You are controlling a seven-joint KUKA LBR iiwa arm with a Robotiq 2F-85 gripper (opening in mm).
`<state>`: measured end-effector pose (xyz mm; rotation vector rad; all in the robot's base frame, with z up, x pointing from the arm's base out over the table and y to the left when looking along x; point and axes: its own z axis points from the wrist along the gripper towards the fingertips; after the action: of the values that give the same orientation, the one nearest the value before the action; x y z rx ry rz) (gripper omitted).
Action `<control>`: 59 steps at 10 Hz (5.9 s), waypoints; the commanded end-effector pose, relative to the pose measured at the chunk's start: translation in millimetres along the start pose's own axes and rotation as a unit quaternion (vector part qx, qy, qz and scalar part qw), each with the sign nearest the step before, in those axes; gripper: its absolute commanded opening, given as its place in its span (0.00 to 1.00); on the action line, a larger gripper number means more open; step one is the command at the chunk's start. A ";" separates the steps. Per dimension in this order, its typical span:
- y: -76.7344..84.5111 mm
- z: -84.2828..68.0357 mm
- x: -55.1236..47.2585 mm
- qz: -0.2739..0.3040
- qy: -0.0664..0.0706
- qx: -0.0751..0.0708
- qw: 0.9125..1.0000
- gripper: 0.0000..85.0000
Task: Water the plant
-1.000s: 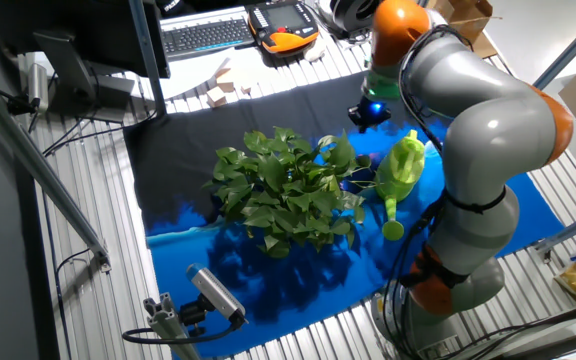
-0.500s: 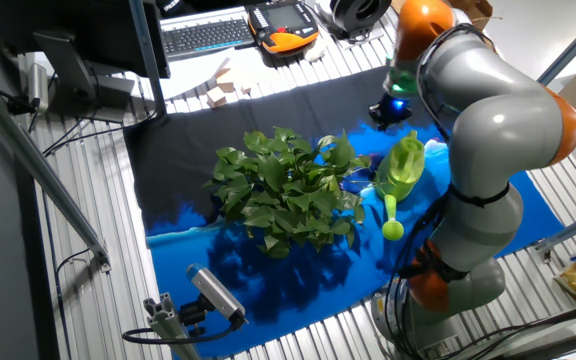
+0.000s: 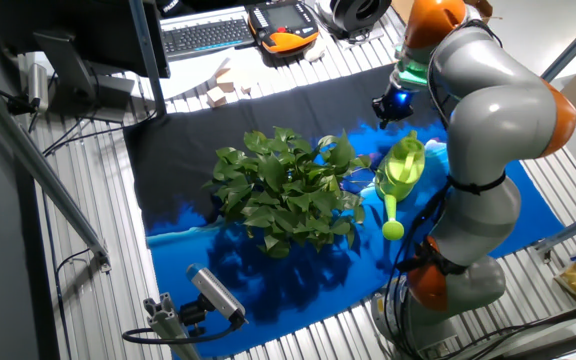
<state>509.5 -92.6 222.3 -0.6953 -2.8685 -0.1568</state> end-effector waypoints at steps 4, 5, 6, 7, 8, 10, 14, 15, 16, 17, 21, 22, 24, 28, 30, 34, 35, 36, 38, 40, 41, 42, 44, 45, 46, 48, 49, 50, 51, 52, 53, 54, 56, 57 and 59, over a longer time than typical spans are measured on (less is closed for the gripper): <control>0.0 0.0 0.0 0.064 -0.020 -0.017 0.998 0.00; 0.0 0.0 0.0 0.068 -0.033 0.002 0.997 0.00; 0.0 0.0 0.0 0.069 -0.049 0.029 0.996 0.00; 0.0 0.0 0.0 0.070 -0.063 0.055 0.994 0.00; 0.0 0.0 0.0 0.075 -0.068 0.059 0.993 0.00; 0.0 0.0 0.0 0.084 -0.079 0.064 0.991 0.00; 0.0 0.0 0.0 0.099 -0.104 0.083 0.986 0.00; 0.0 0.0 0.0 0.100 -0.109 0.089 0.985 0.00; 0.0 0.0 0.0 0.100 -0.104 0.086 0.986 0.00; 0.0 0.0 0.0 0.098 -0.102 0.087 0.986 0.00; -13.4 -11.2 -6.7 0.073 -0.097 0.099 0.988 0.20; -23.4 -16.7 -11.8 0.063 -0.093 0.097 0.989 0.40; -47.4 -26.6 -26.6 0.045 -0.080 0.075 0.993 0.40; -90.2 -25.5 -54.2 0.032 -0.061 0.048 0.996 0.40; -99.5 -21.5 -56.9 0.053 -0.061 0.038 0.996 0.40; -120.6 -3.9 -62.8 0.059 -0.076 0.027 0.995 0.40; -120.9 0.6 -62.4 0.069 -0.083 0.027 0.994 0.40; -119.8 3.8 -61.6 0.075 -0.087 0.028 0.993 0.60; -119.2 12.1 -61.2 0.077 -0.095 0.036 0.992 0.60; -118.6 25.4 -60.6 0.076 -0.102 0.035 0.991 0.60; -117.9 31.4 -60.1 0.076 -0.103 0.031 0.991 0.60; -115.9 38.0 -58.3 0.077 -0.109 0.034 0.990 0.60; -112.6 47.0 -55.3 0.080 -0.113 0.037 0.990 0.60; -113.2 48.4 -55.2 0.080 -0.112 0.033 0.990 0.60; -114.7 50.3 -55.3 0.079 -0.112 0.033 0.990 0.60; -118.0 55.2 -53.7 0.078 -0.113 0.031 0.990 0.60; -119.6 57.6 -52.3 0.078 -0.114 0.031 0.990 0.60; -121.3 59.8 -51.5 0.078 -0.116 0.031 0.990 0.60; -123.0 62.9 -52.1 0.079 -0.115 0.028 0.990 0.60; -124.8 66.0 -53.3 0.078 -0.116 0.026 0.990 0.60; -126.2 68.5 -54.2 0.077 -0.116 0.024 0.990 0.60; -126.3 69.6 -54.5 0.076 -0.114 0.021 0.990 0.60; -125.9 72.1 -55.0 0.076 -0.113 0.020 0.990 0.60; -125.8 72.5 -55.1 0.076 -0.111 0.018 0.991 0.60; -125.8 72.6 -55.0 0.076 -0.110 0.017 0.991 0.60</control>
<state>488.2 -217.6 132.6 -0.9767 -2.9987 -0.0120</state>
